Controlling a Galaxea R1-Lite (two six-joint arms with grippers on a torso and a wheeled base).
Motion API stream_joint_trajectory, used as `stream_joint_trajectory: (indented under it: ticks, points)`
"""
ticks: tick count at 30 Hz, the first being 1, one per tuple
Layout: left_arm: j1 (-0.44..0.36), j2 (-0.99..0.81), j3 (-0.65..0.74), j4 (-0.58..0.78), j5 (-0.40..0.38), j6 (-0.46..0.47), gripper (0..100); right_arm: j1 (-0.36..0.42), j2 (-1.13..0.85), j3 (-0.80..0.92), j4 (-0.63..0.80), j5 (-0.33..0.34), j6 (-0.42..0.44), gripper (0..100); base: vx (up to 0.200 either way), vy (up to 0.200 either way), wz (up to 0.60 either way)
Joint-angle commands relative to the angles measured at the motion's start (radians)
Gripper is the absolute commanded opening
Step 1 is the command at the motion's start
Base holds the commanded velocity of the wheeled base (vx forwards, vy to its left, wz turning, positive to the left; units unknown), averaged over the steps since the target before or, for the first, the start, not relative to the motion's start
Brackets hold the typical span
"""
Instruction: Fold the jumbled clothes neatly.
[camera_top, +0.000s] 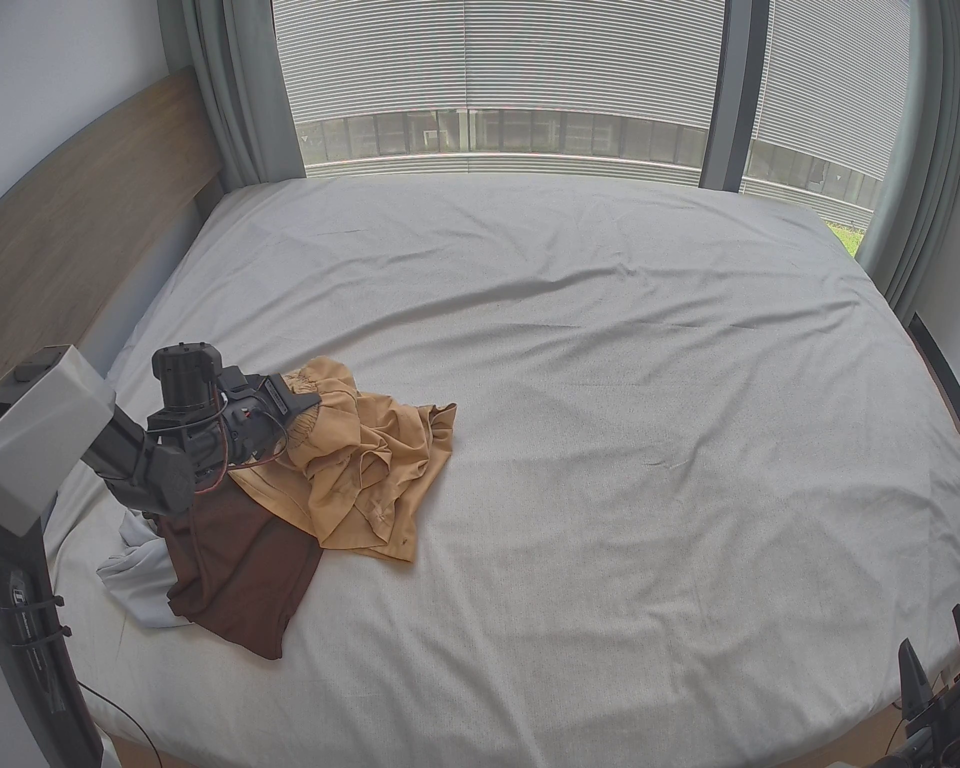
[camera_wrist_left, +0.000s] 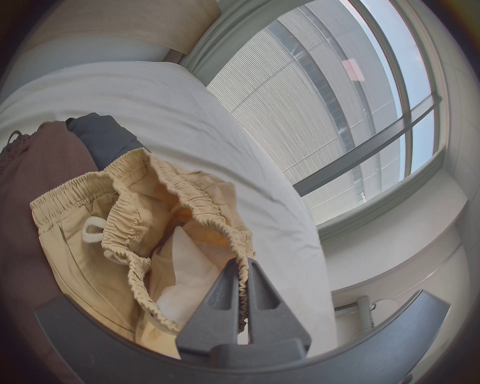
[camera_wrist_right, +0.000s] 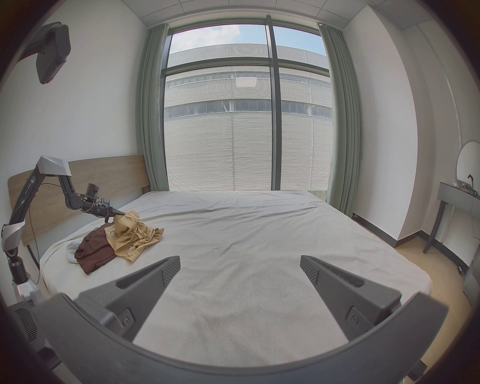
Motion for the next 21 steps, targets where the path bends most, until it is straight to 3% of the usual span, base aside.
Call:
stream_joint_trajectory:
  ticks: [1,7,17,21]
  points:
    - [0.035,-0.057,0.082,-0.109,-0.026,-0.082,0,0.0,-0.013,0.016,0.0,0.0,0.0,100,0.0,0.0,0.0]
    - [0.056,-0.079,0.113,-0.145,-0.06,-0.182,0,0.0,-0.013,0.016,0.0,0.0,0.0,100,0.0,0.0,0.0]
    - [0.055,-0.244,0.237,-0.221,-0.227,-0.495,0,0.0,-0.013,0.016,0.0,0.0,0.001,100,0.0,0.0,0.0]
    - [0.033,-0.293,0.265,-0.234,-0.231,-0.544,0,0.0,-0.013,0.016,0.0,0.0,0.001,100,0.0,0.0,0.0]
